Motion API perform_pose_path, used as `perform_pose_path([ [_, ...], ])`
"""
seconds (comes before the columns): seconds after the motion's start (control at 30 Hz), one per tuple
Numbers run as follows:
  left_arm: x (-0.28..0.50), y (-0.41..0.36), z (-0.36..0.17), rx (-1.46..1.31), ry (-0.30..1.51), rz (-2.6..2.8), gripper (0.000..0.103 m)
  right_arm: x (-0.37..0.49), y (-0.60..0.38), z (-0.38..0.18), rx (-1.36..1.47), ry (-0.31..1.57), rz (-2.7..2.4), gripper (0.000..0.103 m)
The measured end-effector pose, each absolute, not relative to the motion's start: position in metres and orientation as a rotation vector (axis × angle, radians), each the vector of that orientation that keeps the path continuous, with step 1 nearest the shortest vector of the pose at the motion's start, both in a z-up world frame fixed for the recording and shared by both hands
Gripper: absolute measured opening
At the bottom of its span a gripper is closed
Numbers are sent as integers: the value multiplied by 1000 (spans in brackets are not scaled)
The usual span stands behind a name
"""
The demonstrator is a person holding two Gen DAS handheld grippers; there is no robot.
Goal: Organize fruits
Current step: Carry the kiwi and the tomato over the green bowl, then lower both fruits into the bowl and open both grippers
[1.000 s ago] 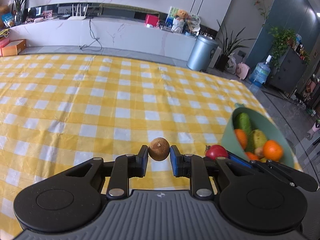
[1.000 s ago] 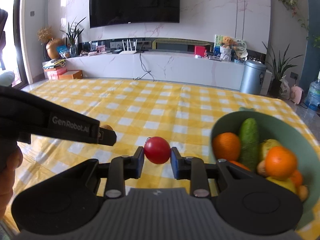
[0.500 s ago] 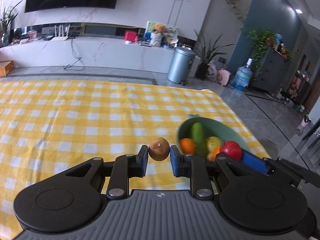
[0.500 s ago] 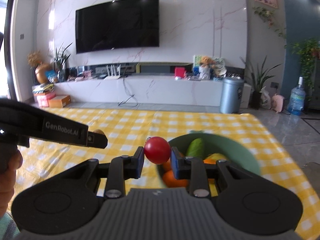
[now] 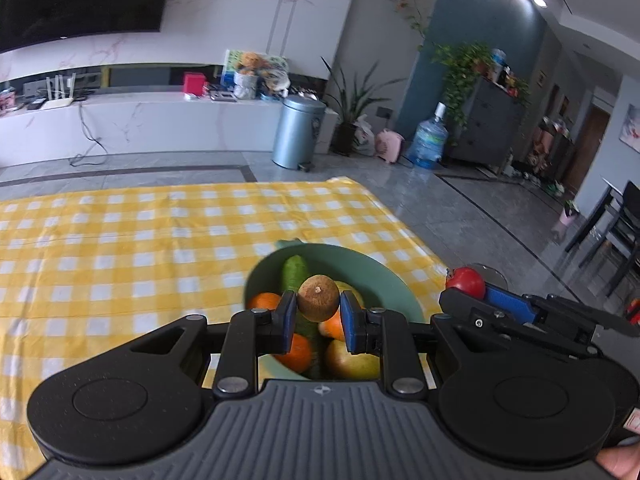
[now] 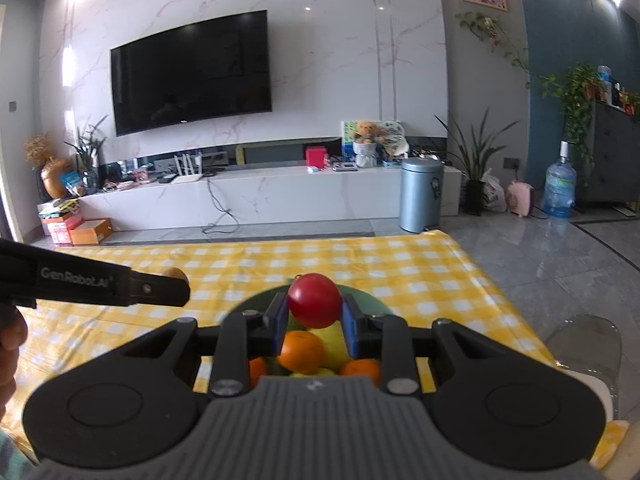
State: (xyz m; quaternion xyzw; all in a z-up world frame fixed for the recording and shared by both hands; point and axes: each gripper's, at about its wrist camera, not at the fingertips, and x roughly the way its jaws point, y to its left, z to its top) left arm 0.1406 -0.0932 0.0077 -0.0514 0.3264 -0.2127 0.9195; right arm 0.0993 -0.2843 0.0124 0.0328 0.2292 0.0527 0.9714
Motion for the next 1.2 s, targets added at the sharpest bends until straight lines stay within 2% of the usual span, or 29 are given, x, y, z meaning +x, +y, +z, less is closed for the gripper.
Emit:
perform_pose_path([
  [0.53,173,-129,-46,47,821,-489,26,153,-307,-26,149,651,129,25],
  [0.87,177,-144,-60,156,870,-529,26,194,-305,-52,193,784,127,25],
  [1.2,185,-148,-65,169,910,-534,27,203,-297,-61,164,837,122,25],
])
